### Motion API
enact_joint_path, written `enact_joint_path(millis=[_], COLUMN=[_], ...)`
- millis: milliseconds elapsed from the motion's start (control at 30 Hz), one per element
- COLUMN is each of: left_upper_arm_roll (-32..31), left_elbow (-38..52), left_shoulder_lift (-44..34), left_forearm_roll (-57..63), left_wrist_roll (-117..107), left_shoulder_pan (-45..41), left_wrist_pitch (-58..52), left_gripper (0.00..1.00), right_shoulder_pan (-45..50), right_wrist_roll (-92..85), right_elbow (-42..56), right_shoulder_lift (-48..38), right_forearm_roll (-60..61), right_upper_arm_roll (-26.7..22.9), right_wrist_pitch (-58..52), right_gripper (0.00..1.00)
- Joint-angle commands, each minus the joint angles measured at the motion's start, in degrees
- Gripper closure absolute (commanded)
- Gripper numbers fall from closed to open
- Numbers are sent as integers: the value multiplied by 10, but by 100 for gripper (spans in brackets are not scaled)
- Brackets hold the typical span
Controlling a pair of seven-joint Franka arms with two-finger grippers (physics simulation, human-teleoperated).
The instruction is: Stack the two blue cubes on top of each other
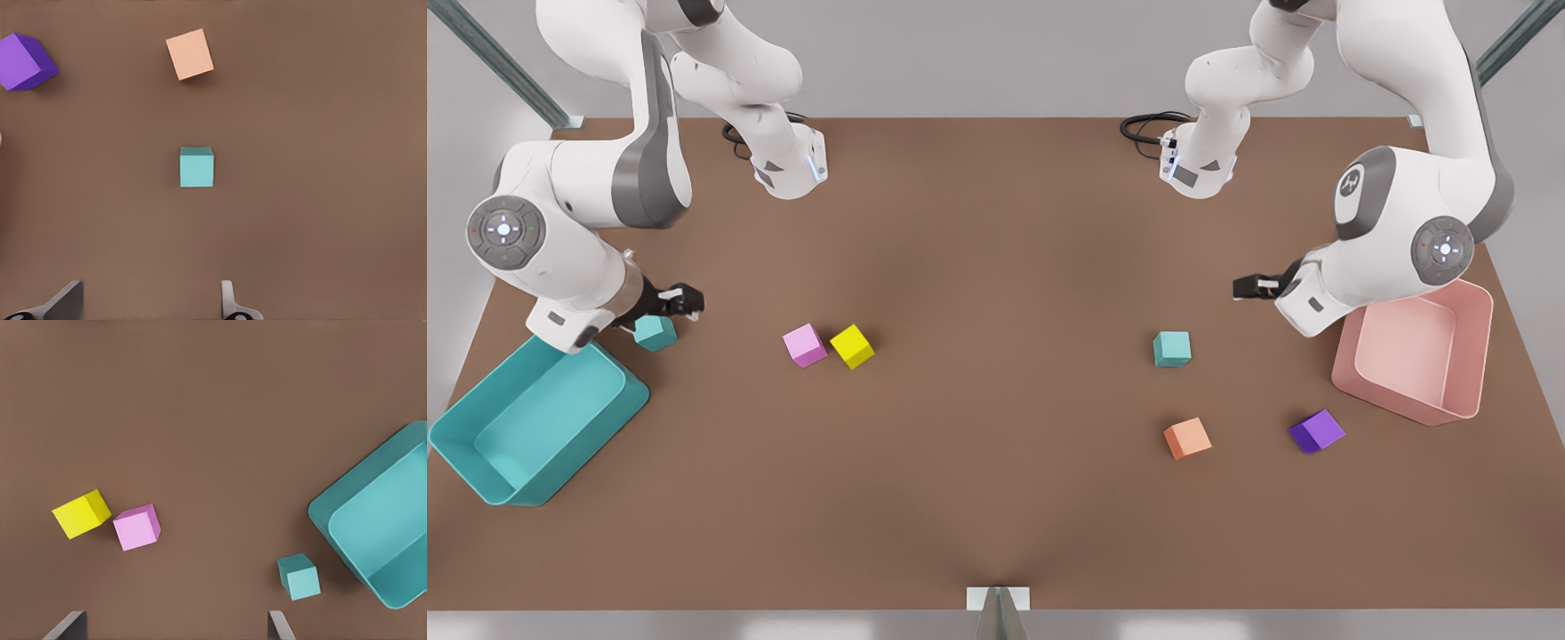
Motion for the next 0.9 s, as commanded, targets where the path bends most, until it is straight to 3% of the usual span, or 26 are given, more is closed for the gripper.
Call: enact_joint_path(millis=[0,200,433,700,867], left_upper_arm_roll=[-1,-1,-1,-1,-1], left_elbow=[0,0,-2,-2,-2], left_shoulder_lift=[0,4,9,10,14], left_forearm_roll=[0,0,0,0,-1], left_wrist_roll=[-15,-15,-17,-18,-18], left_shoulder_pan=[0,1,5,5,5], left_wrist_pitch=[24,24,17,17,17], left_gripper=[0,0,0,0,0], right_shoulder_pan=[0,-8,-147,-195,-209], right_wrist_roll=[-41,-145,-179,-204,-370], right_elbow=[0,-41,-248,-316,-339], right_shoulder_lift=[0,39,20,36,42], right_forearm_roll=[1,-56,-56,-56,-70], right_upper_arm_roll=[0,-3,-4,-6,-6], right_wrist_pitch=[25,31,255,330,372], right_gripper=[0,0,0,0,0])
